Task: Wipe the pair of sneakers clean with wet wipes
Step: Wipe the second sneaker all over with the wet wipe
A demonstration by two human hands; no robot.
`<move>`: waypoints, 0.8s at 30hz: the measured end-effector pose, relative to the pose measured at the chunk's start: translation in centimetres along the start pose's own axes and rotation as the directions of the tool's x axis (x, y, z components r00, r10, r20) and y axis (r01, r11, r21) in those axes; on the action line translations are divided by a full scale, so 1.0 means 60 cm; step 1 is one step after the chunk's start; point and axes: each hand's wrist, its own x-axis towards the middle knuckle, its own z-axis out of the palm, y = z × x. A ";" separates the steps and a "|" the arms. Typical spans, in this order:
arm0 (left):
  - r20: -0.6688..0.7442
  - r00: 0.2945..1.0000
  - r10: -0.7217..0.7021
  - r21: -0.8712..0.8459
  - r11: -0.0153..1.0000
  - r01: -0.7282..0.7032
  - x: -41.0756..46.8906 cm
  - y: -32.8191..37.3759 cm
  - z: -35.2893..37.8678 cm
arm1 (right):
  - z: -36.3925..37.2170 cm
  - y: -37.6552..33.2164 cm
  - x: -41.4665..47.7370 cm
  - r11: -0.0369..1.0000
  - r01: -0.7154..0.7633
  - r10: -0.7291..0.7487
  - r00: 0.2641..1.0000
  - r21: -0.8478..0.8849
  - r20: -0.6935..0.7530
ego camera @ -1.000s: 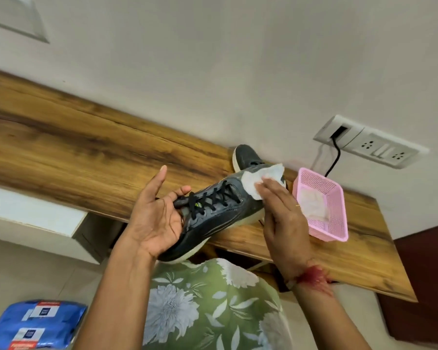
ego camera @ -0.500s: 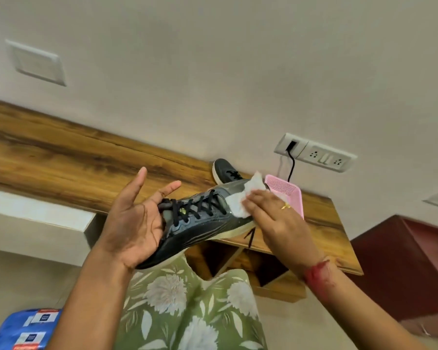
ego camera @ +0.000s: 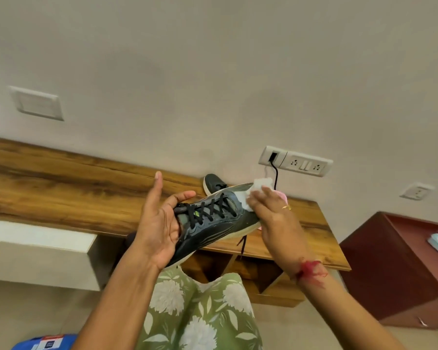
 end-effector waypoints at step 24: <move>-0.106 0.992 0.065 0.083 0.995 -0.057 0.028 0.005 0.014 | 0.031 0.056 0.027 0.998 0.013 -0.014 1.000 -0.062 -0.015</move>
